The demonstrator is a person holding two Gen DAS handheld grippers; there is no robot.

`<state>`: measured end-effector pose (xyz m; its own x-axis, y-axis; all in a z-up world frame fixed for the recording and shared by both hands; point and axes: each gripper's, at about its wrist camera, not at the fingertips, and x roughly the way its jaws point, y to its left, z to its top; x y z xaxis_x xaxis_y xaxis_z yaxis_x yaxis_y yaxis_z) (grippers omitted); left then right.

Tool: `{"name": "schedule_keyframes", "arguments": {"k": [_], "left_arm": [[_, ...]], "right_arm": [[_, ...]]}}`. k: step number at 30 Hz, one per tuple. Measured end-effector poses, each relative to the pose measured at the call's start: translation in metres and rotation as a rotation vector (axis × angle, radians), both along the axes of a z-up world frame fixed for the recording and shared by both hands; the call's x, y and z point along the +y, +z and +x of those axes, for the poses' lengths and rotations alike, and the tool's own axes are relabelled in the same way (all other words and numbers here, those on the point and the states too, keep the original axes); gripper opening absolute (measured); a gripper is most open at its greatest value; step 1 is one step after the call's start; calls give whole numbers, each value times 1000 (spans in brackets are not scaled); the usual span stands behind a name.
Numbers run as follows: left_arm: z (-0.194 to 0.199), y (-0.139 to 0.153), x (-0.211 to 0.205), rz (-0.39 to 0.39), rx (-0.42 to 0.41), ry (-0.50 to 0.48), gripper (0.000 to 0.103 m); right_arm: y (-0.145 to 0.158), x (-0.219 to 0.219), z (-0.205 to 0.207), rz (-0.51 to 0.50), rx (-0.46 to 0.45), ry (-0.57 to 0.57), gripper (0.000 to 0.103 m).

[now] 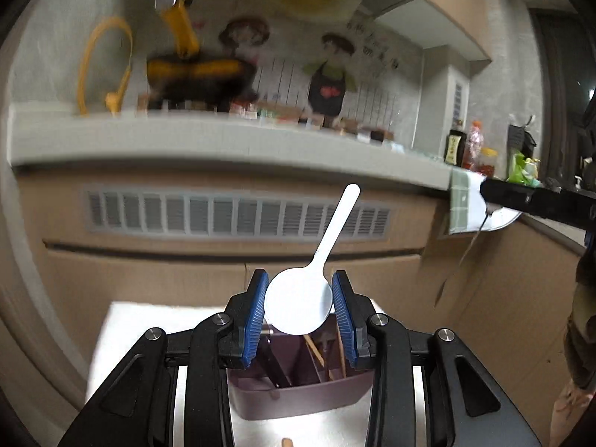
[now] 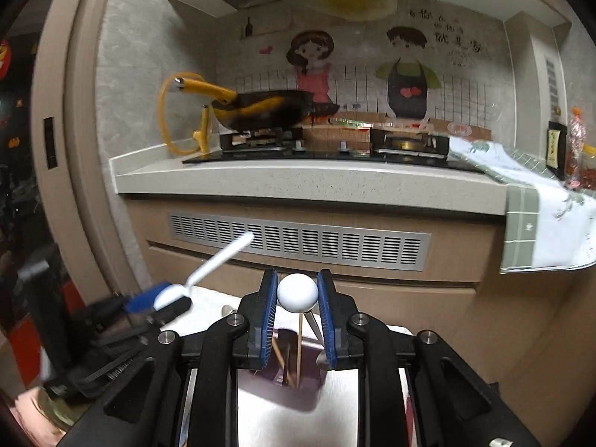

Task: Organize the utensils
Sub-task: 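Drop the white spoon into the caddy with the left tool while the right tool drops the ball-end spoon in, then move both tools toward the blue spoon and the wooden spoon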

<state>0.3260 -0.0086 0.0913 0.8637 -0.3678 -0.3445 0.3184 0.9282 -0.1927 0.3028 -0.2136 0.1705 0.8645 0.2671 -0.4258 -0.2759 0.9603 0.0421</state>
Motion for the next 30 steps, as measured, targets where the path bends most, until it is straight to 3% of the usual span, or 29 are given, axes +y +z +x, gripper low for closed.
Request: {"name": "schedule_keyframes", "arguments": {"k": [9, 12, 15, 17, 22, 24, 30], "left_arm": [[59, -83, -14, 40, 180, -34, 37], [68, -99, -17, 24, 228, -62, 45], [69, -102, -16, 9, 233, -63, 56], [66, -99, -12, 4, 238, -53, 56], [41, -76, 14, 2, 233, 7, 62], [25, -69, 25, 12, 220, 39, 69], [-24, -75, 49, 109, 240, 136, 74]], "right_arm": [[-64, 12, 71, 28, 220, 49, 20], [-88, 15, 83, 13, 292, 70, 20], [-106, 21, 91, -34, 329, 89, 22], [-114, 23, 93, -63, 335, 66, 32], [-106, 21, 70, -114, 258, 17, 39], [-102, 20, 59, -123, 233, 5, 51], [-115, 42, 18, -157, 246, 26, 60]]}}
